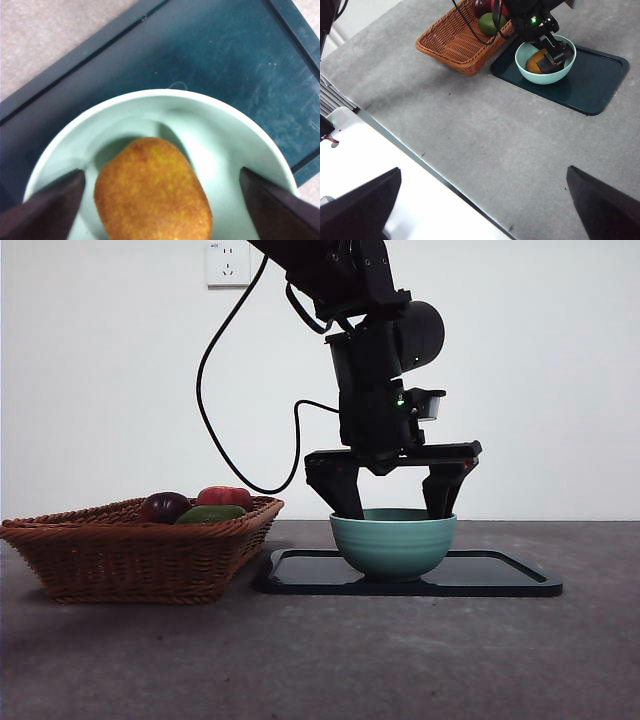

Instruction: Pick up the wifruite, put it on the bowl, pick up the plate, put it on desk

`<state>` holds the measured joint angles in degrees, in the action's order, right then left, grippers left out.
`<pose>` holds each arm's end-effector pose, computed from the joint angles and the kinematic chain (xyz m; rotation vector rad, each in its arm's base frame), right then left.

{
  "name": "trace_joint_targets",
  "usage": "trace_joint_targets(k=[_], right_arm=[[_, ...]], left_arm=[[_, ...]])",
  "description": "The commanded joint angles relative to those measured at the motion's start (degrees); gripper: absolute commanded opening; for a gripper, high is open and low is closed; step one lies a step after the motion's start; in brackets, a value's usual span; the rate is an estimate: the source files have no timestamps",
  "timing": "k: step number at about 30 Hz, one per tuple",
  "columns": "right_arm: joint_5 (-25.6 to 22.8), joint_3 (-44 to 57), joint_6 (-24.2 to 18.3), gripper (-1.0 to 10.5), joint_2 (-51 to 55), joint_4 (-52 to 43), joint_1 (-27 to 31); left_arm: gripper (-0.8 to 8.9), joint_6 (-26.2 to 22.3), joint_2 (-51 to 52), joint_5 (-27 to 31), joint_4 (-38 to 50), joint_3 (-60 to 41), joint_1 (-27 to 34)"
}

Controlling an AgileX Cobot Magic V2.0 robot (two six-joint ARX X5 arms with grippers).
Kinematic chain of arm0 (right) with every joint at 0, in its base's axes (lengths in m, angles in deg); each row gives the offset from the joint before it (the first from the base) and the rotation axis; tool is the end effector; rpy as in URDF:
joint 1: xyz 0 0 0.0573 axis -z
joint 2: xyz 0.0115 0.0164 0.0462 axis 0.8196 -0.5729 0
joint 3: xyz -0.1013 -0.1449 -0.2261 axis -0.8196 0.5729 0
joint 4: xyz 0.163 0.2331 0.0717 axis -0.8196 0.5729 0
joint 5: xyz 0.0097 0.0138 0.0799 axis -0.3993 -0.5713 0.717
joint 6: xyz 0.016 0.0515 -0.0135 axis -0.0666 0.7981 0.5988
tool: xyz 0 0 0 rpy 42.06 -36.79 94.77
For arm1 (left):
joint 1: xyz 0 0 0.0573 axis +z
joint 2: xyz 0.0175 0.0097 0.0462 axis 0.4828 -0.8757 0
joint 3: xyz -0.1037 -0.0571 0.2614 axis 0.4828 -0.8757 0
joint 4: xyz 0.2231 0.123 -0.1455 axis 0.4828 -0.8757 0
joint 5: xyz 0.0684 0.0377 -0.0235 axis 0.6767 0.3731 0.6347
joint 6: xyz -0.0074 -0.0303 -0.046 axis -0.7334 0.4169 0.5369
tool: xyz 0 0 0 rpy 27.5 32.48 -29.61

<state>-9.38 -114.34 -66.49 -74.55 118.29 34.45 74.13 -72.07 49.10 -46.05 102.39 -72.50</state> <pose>0.0036 0.0138 0.3959 0.0371 0.6245 0.6998 0.4106 -0.3889 0.2084 0.3860 1.1077 -0.5711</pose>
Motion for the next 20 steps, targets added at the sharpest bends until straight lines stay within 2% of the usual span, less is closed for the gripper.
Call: trace_joint_targets(k=[1, 5, 10, 16, 20], right_arm=[[0.2, -0.63, 0.76, 6.3, -0.11, -1.44, -0.26], [0.17, -0.63, 0.74, 6.3, -0.11, -1.44, -0.26], [0.17, -0.63, 0.74, 6.3, -0.11, -1.44, -0.26], [0.2, -0.63, 0.74, 6.3, -0.11, -1.44, -0.26], [0.2, -0.63, 0.74, 6.3, -0.11, -1.44, -0.26]], left_arm=[[3.74, -0.31, -2.86, 0.52, -0.31, 1.51, -0.57], [3.63, -0.31, -3.13, 1.01, -0.09, 1.51, -0.57], [2.04, -0.55, -3.13, 1.66, 0.72, 1.51, -0.55], [2.14, -0.96, -3.13, 1.66, 0.04, 3.85, -0.11], [2.14, -0.94, -3.13, 1.66, -4.46, 9.38, 0.2]])
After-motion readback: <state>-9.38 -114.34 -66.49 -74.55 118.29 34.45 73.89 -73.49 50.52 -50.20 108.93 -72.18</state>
